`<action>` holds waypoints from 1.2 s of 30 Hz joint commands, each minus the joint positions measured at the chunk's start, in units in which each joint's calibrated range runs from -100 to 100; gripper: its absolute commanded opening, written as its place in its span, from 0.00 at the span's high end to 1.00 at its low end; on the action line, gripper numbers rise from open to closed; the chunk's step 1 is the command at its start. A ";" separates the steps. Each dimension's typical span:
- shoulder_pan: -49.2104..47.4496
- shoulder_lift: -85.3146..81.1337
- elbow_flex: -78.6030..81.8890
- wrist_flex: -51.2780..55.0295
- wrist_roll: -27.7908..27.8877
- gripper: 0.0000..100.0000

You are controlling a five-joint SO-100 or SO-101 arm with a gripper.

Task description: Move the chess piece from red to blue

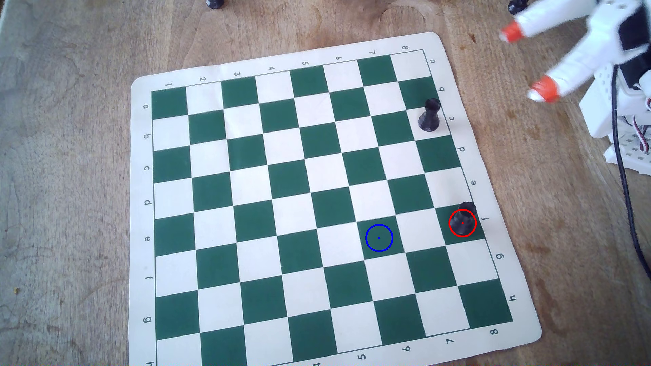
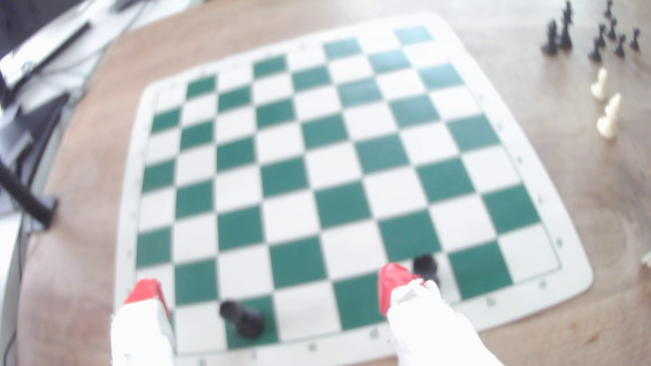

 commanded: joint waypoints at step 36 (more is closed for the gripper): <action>-20.06 18.37 27.34 -30.00 -8.69 0.73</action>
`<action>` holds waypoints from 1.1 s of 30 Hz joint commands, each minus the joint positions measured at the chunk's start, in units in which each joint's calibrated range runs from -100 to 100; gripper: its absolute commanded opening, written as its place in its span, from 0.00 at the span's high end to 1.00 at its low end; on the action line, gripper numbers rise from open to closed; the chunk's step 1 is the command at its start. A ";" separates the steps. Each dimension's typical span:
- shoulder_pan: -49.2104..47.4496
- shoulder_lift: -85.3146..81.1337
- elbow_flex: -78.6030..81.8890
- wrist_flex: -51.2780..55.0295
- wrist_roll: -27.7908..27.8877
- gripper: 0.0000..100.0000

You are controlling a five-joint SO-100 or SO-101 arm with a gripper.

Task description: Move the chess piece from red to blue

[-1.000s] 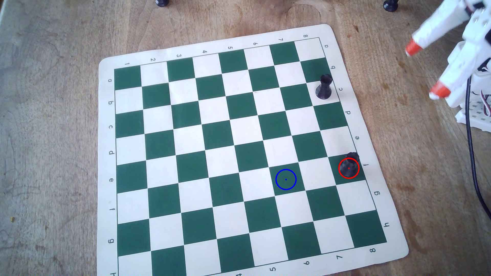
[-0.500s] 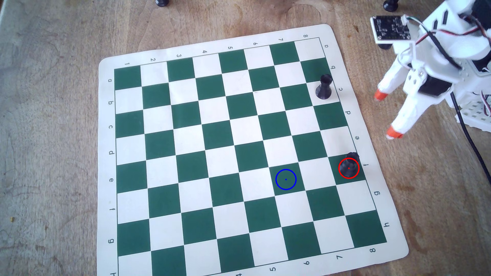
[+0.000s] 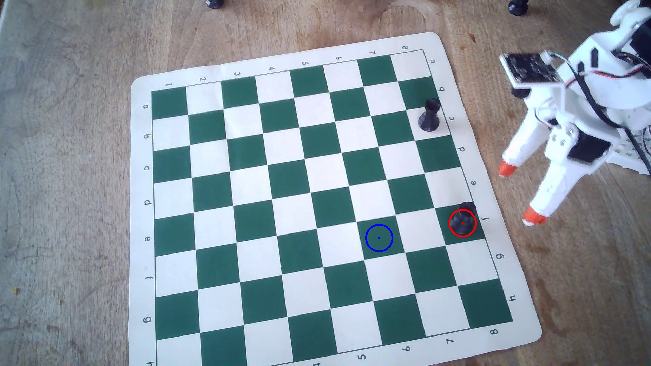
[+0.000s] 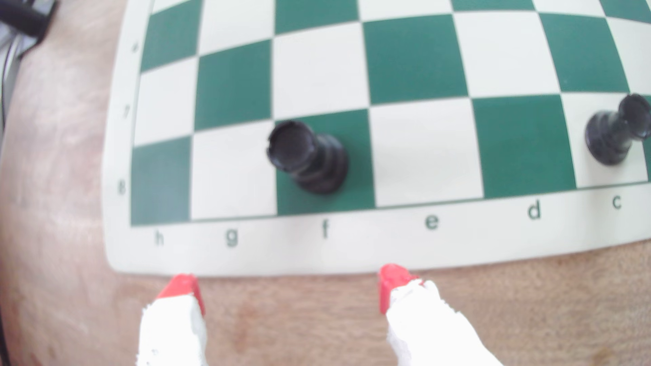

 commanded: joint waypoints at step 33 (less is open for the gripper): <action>1.52 27.67 4.40 -44.18 0.73 0.73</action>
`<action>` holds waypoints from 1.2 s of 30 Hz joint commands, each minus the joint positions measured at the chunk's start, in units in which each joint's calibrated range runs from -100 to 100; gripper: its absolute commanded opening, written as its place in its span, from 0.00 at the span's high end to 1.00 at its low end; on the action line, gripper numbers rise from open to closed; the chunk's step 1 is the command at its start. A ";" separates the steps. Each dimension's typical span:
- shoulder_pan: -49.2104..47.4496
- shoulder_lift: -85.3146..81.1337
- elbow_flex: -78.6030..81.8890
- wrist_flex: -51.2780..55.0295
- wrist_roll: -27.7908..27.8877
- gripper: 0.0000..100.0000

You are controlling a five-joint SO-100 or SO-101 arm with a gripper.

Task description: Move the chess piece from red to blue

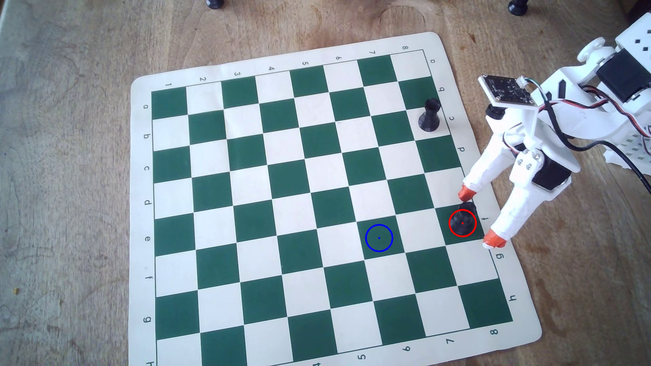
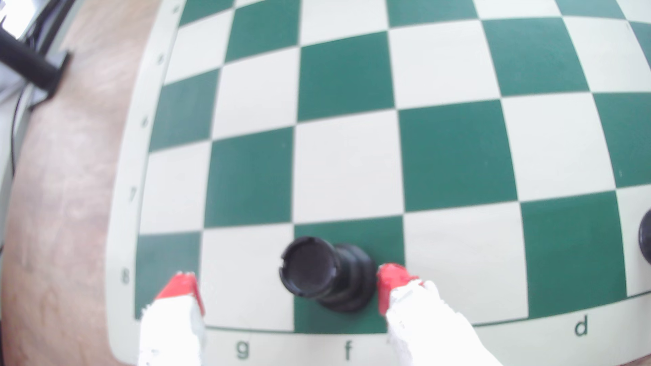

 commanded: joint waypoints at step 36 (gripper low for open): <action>1.03 7.65 -5.37 -8.74 -1.17 0.83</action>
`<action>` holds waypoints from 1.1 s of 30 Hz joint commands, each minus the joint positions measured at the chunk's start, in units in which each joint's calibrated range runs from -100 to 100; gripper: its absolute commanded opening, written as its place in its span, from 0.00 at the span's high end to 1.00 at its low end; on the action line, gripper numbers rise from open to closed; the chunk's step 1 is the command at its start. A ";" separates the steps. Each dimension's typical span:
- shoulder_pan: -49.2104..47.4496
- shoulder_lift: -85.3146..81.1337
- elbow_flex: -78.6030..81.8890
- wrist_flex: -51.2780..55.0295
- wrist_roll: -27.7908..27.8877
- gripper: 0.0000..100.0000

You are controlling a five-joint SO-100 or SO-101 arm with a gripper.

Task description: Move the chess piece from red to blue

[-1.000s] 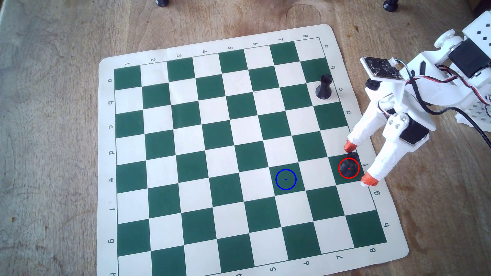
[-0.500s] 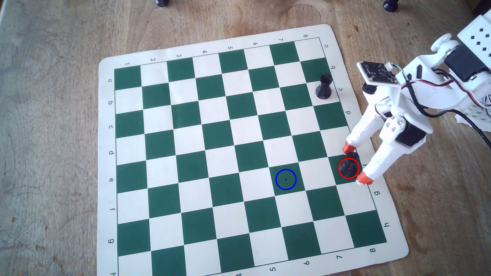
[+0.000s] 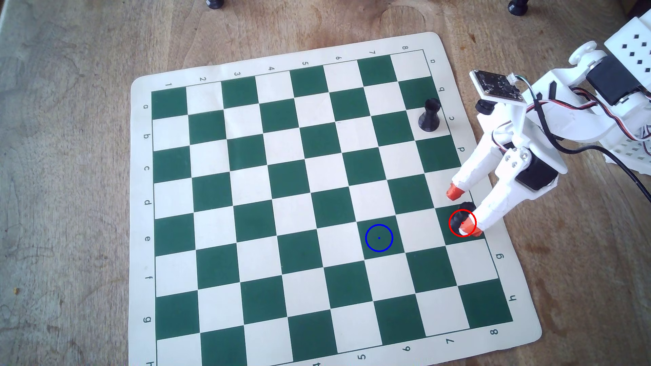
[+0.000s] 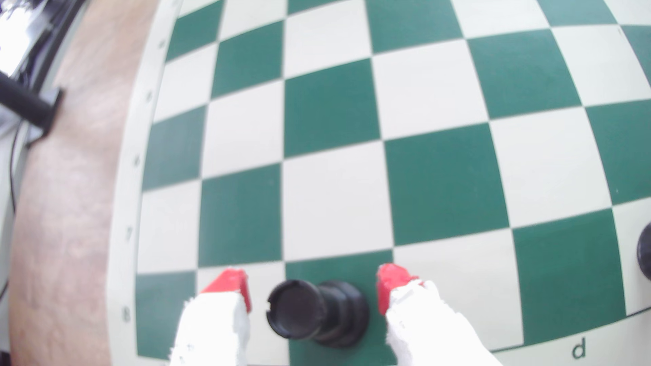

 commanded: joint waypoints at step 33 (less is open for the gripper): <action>0.83 -4.56 -47.44 47.22 -2.30 1.00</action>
